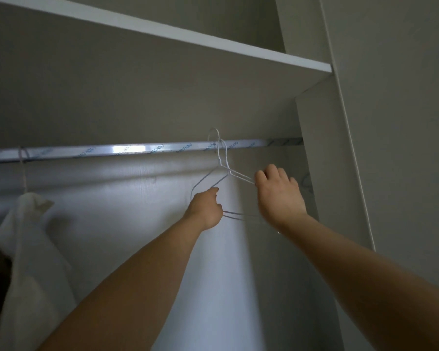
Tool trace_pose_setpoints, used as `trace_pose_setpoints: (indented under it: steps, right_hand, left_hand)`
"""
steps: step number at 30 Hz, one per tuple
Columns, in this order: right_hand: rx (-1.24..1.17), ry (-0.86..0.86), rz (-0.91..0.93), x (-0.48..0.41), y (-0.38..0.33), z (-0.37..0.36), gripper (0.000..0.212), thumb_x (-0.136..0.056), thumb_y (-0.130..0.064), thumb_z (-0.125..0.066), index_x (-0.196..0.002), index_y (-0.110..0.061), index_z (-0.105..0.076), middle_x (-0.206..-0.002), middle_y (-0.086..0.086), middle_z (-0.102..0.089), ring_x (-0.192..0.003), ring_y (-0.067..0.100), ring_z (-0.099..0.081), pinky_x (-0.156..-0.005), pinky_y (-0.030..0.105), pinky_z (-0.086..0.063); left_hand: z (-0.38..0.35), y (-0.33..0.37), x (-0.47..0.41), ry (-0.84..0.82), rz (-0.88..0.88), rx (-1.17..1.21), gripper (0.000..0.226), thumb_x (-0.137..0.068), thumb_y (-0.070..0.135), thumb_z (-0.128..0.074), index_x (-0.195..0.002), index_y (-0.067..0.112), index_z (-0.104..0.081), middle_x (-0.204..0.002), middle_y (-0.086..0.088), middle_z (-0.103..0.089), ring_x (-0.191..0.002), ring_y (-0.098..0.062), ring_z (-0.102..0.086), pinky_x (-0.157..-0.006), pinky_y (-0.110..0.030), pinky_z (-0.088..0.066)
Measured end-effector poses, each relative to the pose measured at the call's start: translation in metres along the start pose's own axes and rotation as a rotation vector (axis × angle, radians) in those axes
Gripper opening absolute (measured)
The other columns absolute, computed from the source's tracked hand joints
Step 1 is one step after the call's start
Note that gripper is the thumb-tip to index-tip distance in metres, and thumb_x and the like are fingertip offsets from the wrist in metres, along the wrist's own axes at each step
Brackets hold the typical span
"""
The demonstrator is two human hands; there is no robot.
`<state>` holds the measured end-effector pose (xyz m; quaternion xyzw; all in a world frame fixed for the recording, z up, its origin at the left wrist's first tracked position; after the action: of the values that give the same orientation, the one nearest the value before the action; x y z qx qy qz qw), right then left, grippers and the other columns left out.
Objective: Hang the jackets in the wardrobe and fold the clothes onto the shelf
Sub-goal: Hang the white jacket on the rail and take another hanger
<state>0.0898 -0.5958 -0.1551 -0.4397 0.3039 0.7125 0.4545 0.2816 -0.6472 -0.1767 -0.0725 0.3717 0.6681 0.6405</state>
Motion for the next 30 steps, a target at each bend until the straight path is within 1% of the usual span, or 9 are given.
trace_pose_setpoints:
  steps: [6,10,13,18,20,22,25,28,30]
  right_hand:
    - [0.006,0.086,0.058,0.004,-0.005,0.018,0.022,-0.081,0.0,-0.049,-0.101,-0.011,-0.053,-0.102,0.012,-0.048,-0.088,0.032,-0.043,-0.069,0.036,-0.024]
    - [0.01,0.149,0.07,0.016,-0.002,0.028,0.019,-0.08,0.001,-0.058,-0.096,-0.008,-0.057,-0.093,0.013,-0.051,-0.08,0.032,-0.044,-0.065,0.036,-0.022]
    - [-0.011,0.206,0.065,0.028,0.001,0.037,0.018,-0.081,-0.002,-0.065,-0.096,-0.01,-0.061,-0.09,0.011,-0.054,-0.078,0.032,-0.047,-0.066,0.035,-0.023]
    - [-0.126,0.321,0.043,0.072,0.006,0.047,0.007,-0.095,-0.01,-0.062,-0.101,-0.012,-0.062,-0.088,0.009,-0.053,-0.077,0.032,-0.048,-0.064,0.04,-0.035]
    - [-0.177,0.304,0.005,0.092,0.009,0.046,0.008,-0.098,-0.013,-0.058,-0.104,-0.012,-0.062,-0.087,0.008,-0.055,-0.077,0.033,-0.05,-0.065,0.042,-0.037]
    - [-0.245,0.223,-0.059,0.104,0.015,0.04,0.015,-0.097,-0.016,-0.055,-0.11,-0.013,-0.062,-0.09,0.007,-0.061,-0.081,0.034,-0.056,-0.071,0.042,-0.04]
    - [-0.319,0.059,-0.168,0.11,0.02,0.033,0.035,-0.094,-0.027,-0.05,-0.127,-0.019,-0.054,-0.104,0.002,-0.068,-0.094,0.031,-0.063,-0.083,0.039,-0.043]
    - [-0.369,-0.048,-0.227,0.115,0.017,0.03,0.047,-0.089,-0.031,-0.05,-0.135,-0.022,-0.046,-0.113,0.001,-0.068,-0.097,0.032,-0.063,-0.08,0.037,-0.045]
    - [-0.504,-0.129,-0.308,0.126,0.018,0.024,0.052,-0.084,-0.031,-0.053,-0.135,-0.025,-0.045,-0.104,-0.004,-0.07,-0.094,0.027,-0.064,-0.076,0.034,-0.05]
  left_hand:
    - [0.059,0.018,0.01,0.421,-0.003,0.105,0.053,-0.093,0.013,-0.054,-0.144,0.018,-0.04,-0.146,-0.006,-0.043,-0.12,-0.032,-0.055,-0.096,-0.036,-0.046]
    - [0.083,0.016,0.016,0.535,0.092,-0.045,0.073,-0.082,0.01,-0.061,-0.149,0.012,-0.031,-0.155,-0.007,-0.032,-0.14,-0.029,-0.033,-0.111,-0.039,-0.034]
    - [0.099,0.013,0.02,0.6,0.09,-0.099,0.071,-0.082,0.014,-0.061,-0.148,0.012,-0.033,-0.154,-0.006,-0.036,-0.144,-0.026,-0.028,-0.117,-0.04,-0.024]
    - [0.113,0.026,0.049,0.775,-0.096,-0.137,0.022,-0.094,0.026,-0.051,-0.111,0.02,-0.065,-0.115,-0.003,-0.066,-0.121,-0.025,-0.052,-0.122,-0.045,-0.015]
    - [0.112,0.039,0.064,0.85,-0.2,-0.134,0.021,-0.094,0.026,-0.046,-0.094,0.02,-0.066,-0.097,-0.002,-0.066,-0.106,-0.026,-0.056,-0.122,-0.046,-0.017]
    - [0.108,0.056,0.075,0.875,-0.283,-0.146,0.024,-0.092,0.028,-0.041,-0.087,0.02,-0.064,-0.089,-0.002,-0.065,-0.096,-0.026,-0.056,-0.117,-0.045,-0.027]
    - [0.097,0.082,0.086,0.823,-0.36,-0.234,0.022,-0.09,0.027,-0.043,-0.084,0.022,-0.062,-0.085,-0.001,-0.064,-0.089,-0.027,-0.051,-0.093,-0.04,-0.034]
    - [0.074,0.112,0.097,0.682,-0.49,-0.327,0.019,-0.092,0.029,-0.047,-0.088,0.022,-0.064,-0.086,0.0,-0.066,-0.087,-0.027,-0.053,-0.081,-0.039,-0.034]
    - [0.051,0.128,0.112,0.565,-0.597,-0.347,0.018,-0.092,0.029,-0.05,-0.088,0.02,-0.064,-0.085,-0.001,-0.065,-0.084,-0.024,-0.053,-0.078,-0.038,-0.037]
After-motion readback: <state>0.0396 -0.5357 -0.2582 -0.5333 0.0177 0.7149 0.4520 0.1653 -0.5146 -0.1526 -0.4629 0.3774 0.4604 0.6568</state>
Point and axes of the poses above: each hand's wrist, its own x-axis away from the middle knuckle, its own z-axis out of the back of the hand, y = z × x, the point moved 10 cm from there along -x, towards the middle knuckle
